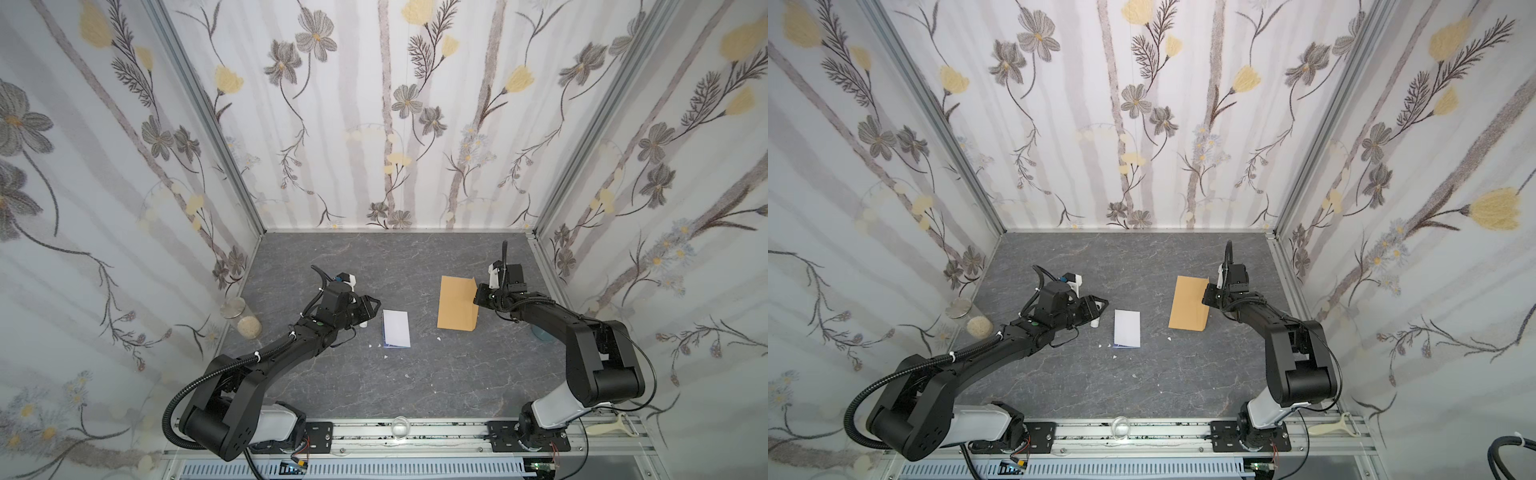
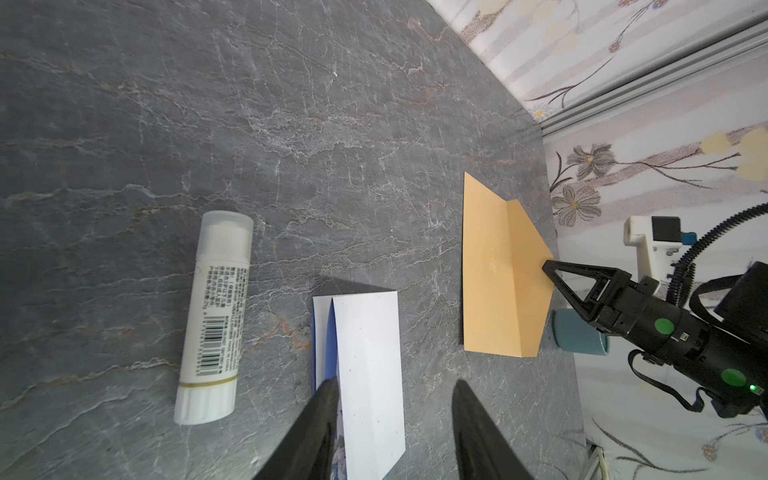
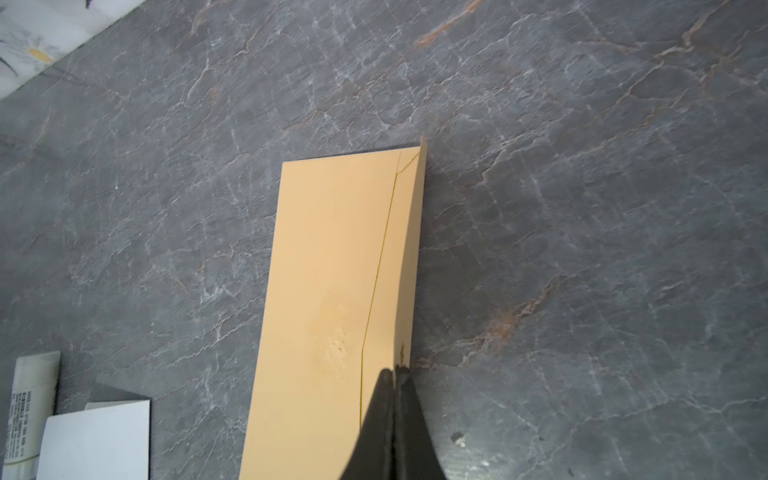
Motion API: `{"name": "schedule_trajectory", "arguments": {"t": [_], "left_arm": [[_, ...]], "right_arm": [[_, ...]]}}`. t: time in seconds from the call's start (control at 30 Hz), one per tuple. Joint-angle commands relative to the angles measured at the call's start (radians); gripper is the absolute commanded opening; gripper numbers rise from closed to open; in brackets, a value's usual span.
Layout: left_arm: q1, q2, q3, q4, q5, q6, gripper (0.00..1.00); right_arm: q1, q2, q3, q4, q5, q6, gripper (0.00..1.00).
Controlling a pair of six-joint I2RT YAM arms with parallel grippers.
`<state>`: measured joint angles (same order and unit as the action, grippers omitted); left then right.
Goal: Place the letter into the envelope and seal it
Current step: 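Drag the tan envelope toward the folded sheet with the right gripper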
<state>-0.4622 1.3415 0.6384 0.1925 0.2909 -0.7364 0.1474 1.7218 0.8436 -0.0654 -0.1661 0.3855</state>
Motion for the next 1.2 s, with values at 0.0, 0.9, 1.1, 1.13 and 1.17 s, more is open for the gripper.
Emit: {"name": "schedule_trajectory", "arguments": {"t": [0.0,0.9,1.1,1.13,1.17], "left_arm": [[0.001,0.004,-0.008,0.032,0.005,0.005,0.46],[0.0,-0.032,-0.064,0.035,0.014,0.0,0.46],[0.0,-0.045,-0.069,0.036,0.018,-0.005,0.46],[0.0,-0.047,-0.068,0.036,0.022,-0.003,0.46],[0.0,-0.048,-0.068,0.036,0.024,-0.001,0.46]], "right_arm": [[0.035,-0.033,-0.026,-0.014,0.007,0.018,0.0],[0.306,-0.194,-0.231,0.067,0.056,0.224,0.0],[0.317,-0.223,-0.296,0.136,0.079,0.342,0.0],[0.32,-0.232,-0.31,0.152,0.085,0.362,0.0],[0.32,-0.243,-0.321,0.16,0.093,0.381,0.0]]}}
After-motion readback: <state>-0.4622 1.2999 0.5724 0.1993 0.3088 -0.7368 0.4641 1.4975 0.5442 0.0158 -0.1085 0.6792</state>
